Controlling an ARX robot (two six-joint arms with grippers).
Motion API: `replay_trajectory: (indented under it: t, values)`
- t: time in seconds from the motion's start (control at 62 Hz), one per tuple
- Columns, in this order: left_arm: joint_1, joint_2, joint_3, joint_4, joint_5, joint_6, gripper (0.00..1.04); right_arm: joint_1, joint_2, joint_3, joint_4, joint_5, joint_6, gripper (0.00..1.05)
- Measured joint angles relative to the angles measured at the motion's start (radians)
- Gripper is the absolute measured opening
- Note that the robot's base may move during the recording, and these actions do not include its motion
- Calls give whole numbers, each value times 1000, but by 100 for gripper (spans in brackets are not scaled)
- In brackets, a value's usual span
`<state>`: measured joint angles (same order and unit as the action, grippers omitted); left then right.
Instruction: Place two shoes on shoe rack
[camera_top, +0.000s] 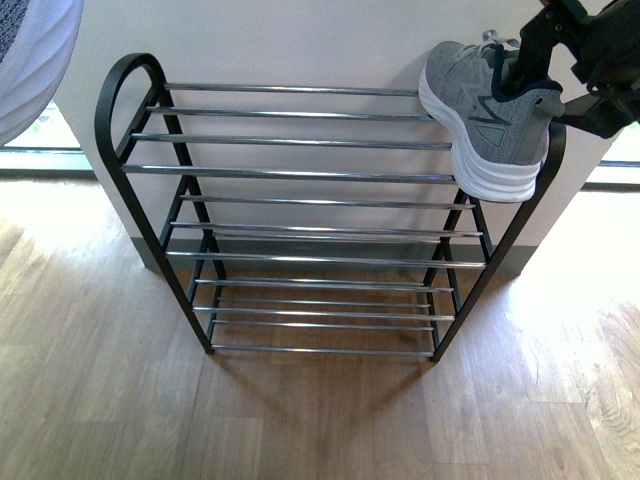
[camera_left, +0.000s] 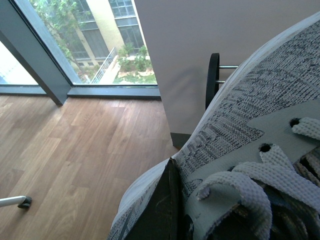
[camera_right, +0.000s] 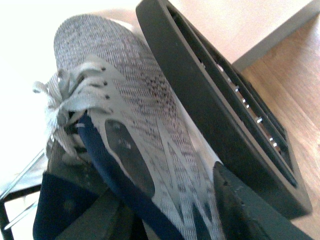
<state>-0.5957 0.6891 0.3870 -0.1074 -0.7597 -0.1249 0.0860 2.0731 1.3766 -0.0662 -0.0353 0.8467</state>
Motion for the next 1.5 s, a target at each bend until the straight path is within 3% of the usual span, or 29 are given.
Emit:
replay_trajectory:
  t: [0.145, 0.258, 0.435, 0.564, 0.709, 0.854, 0.999, 1.128, 1.499]
  values:
    - [0, 0, 0, 0, 0, 0, 1, -18, -108, -4, -116, -45, -29, 79]
    - [0, 0, 0, 0, 0, 0, 1, -46, -230, -41, -155, -17, -160, 97]
    - [0, 0, 0, 0, 0, 0, 1, -89, -378, -139, -97, 60, -461, 96]
    - [0, 0, 0, 0, 0, 0, 1, -95, -393, -152, -87, 64, -580, 95]
    - [0, 0, 0, 0, 0, 0, 1, -89, -437, -455, 561, 34, -759, 73]
    - [0, 0, 0, 0, 0, 0, 1, -87, -531, -670, 877, 34, -813, 52]
    - [0, 0, 0, 0, 0, 0, 1, -87, -632, -807, 958, 35, -826, 31]
    - [0, 0, 0, 0, 0, 0, 1, -87, -727, -970, 990, 35, -838, 1]
    - [0, 0, 0, 0, 0, 0, 1, -87, -964, -1186, 975, 35, -842, 1]
